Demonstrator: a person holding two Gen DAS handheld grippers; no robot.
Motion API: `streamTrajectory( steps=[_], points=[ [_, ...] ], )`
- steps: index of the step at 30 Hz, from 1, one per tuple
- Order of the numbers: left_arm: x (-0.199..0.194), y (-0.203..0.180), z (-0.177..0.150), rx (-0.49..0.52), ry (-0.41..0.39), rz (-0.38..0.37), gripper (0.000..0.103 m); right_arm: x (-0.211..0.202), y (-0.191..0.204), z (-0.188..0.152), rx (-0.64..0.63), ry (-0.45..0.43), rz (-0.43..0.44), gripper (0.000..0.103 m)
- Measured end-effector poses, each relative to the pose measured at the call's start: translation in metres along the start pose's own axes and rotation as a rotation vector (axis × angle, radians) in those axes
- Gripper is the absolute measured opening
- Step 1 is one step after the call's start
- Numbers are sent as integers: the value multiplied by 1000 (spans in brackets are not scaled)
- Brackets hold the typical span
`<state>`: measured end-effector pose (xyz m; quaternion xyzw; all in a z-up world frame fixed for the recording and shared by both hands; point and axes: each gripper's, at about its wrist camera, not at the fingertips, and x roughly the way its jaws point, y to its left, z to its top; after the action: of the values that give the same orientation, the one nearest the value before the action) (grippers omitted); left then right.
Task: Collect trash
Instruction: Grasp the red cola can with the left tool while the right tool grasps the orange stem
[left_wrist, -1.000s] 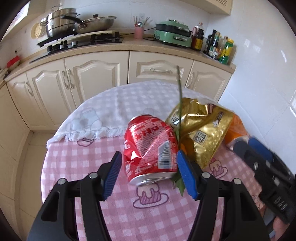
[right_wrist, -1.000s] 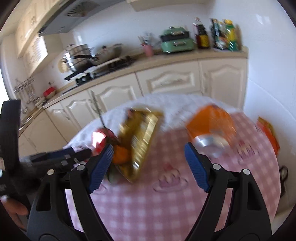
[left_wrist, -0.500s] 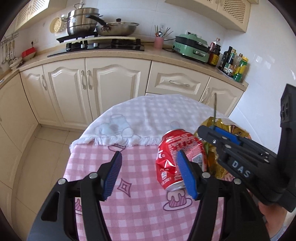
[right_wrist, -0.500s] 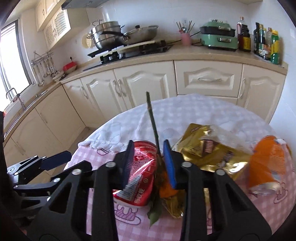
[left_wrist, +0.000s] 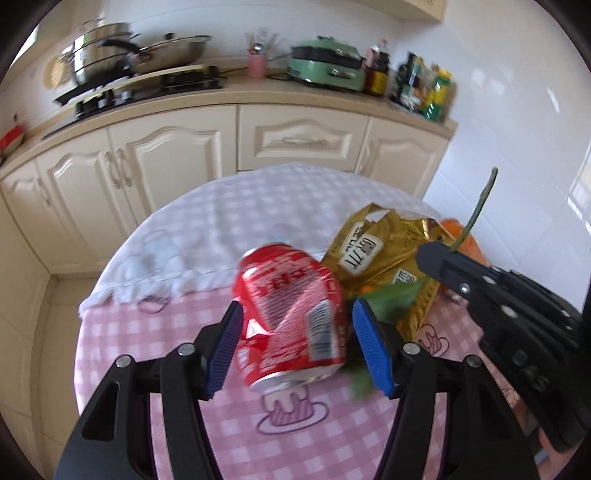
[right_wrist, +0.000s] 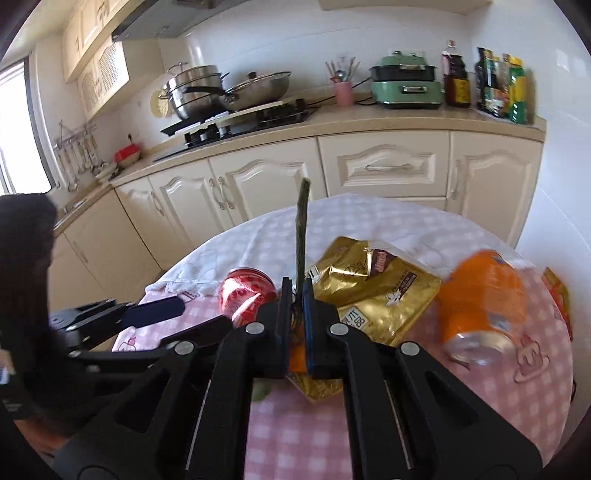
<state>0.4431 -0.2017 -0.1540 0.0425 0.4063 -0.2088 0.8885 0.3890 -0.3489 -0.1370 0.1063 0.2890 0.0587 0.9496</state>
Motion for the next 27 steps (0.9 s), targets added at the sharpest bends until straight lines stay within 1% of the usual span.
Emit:
streamTrajectory(
  steps=[4,7,10,11,12,15,17,23,27],
  points=[
    [22,-14,6,47,65,36,61,-2,-10,-2,25,1,13,6],
    [35,-19,11,56,107,92,61,-4,-10,-2,27,-1,22,6],
    [40,-21,13,64,123,139,61,-1,-12,-3,36,4,32,6],
    [40,-20,13,56,126,138,60,-1,-12,-3,37,5,33,6],
    [40,-18,13,47,132,135,59,0,-11,-3,35,7,35,6],
    [36,-11,10,27,142,136,42,3,-9,-4,25,15,37,6],
    [31,-5,10,16,138,146,36,5,-6,-5,23,20,42,6],
    [15,15,2,-6,123,180,32,8,2,-6,12,32,52,6],
    [0,34,-6,-41,102,169,30,9,16,-7,-6,41,61,6]
  ],
)
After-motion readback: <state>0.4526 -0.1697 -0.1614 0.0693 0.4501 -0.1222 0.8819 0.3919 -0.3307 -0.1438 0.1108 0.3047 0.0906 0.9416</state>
